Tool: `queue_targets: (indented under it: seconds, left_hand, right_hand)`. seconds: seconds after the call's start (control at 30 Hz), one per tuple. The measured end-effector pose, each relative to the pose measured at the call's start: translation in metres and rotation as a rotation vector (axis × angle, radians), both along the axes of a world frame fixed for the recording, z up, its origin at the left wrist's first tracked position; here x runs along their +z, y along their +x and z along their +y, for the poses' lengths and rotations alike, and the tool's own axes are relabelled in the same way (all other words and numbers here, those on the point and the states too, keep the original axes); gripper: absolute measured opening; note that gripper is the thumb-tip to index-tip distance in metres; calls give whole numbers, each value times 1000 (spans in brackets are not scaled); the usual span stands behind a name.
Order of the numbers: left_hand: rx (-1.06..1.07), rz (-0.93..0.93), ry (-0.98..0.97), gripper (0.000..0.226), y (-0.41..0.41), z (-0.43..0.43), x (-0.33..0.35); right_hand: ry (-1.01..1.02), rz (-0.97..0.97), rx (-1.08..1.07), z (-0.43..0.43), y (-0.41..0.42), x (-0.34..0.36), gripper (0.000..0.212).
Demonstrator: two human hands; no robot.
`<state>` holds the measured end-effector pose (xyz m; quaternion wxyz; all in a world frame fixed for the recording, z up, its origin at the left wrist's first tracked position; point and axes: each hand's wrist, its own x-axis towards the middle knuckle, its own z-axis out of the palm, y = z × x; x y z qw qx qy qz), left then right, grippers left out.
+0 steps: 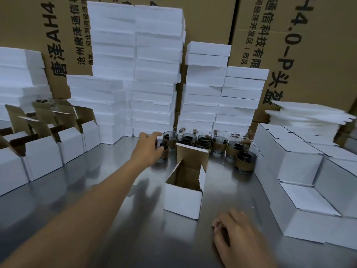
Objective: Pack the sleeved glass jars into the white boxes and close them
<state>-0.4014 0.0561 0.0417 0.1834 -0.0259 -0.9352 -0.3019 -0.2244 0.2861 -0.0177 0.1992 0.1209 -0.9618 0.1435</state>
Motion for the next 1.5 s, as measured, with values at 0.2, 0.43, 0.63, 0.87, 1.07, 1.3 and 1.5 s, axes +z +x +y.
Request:
queue_targets:
  seconds: [0.2,0.43,0.63,0.87,1.07,1.3,1.5]
  left_hand:
    - [25,-161,123,50,-32,0,-33]
    - [62,-13,186,21,-24,0,-47]
    - [-16,45,345,22,13,-13,-41]
    - [-148,276,834,33,98,-13,30]
    - [-422,216,992,38,173,19,23]
    - [-501,-38,1099,46,185,50,-28]
    - [-509,-166,985,50,182,56,-41]
  right_hand:
    - [-20,70,-1,1,1,4,35]
    - [-41,35,7,2,0,-3,12]
    - [-73,7,10,7,1,-4,9]
    - [-103,15,11,8,1,-4,5]
    - [-118,27,25,7,5,-1,7]
    - [-756,97,138,-10,25,10,7]
    - [-952,-78,304,-24,40,20,45]
